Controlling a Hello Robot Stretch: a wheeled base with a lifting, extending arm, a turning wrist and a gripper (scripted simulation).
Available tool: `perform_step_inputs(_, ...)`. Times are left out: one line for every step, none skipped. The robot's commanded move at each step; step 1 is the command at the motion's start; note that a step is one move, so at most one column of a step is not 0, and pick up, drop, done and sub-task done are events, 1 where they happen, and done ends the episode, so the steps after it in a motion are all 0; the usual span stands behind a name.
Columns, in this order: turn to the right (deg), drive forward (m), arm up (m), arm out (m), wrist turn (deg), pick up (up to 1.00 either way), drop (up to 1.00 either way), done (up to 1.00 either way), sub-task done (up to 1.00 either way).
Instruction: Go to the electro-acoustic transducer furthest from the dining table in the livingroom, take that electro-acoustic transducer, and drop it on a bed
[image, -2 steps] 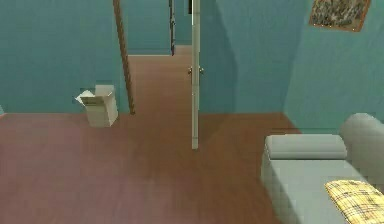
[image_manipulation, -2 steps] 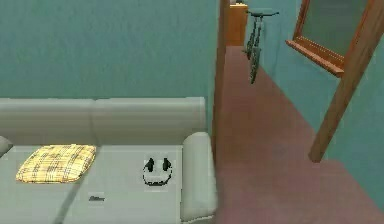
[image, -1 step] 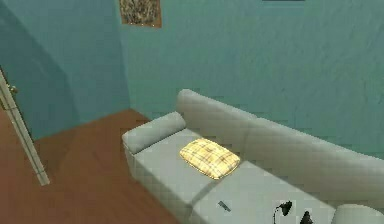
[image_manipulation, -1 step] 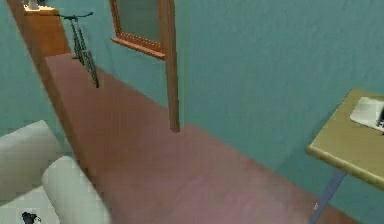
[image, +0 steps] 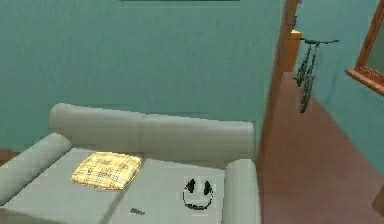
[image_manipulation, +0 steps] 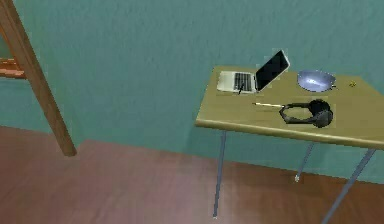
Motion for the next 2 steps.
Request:
perform_step_inputs(0.0,0.3,0.0,0.0,0.0,0.0,0.0,0.0,0.0)
perform_step_inputs(-45.0,0.0,0.0,0.0,0.0,0.0,0.0,0.0,0.0)
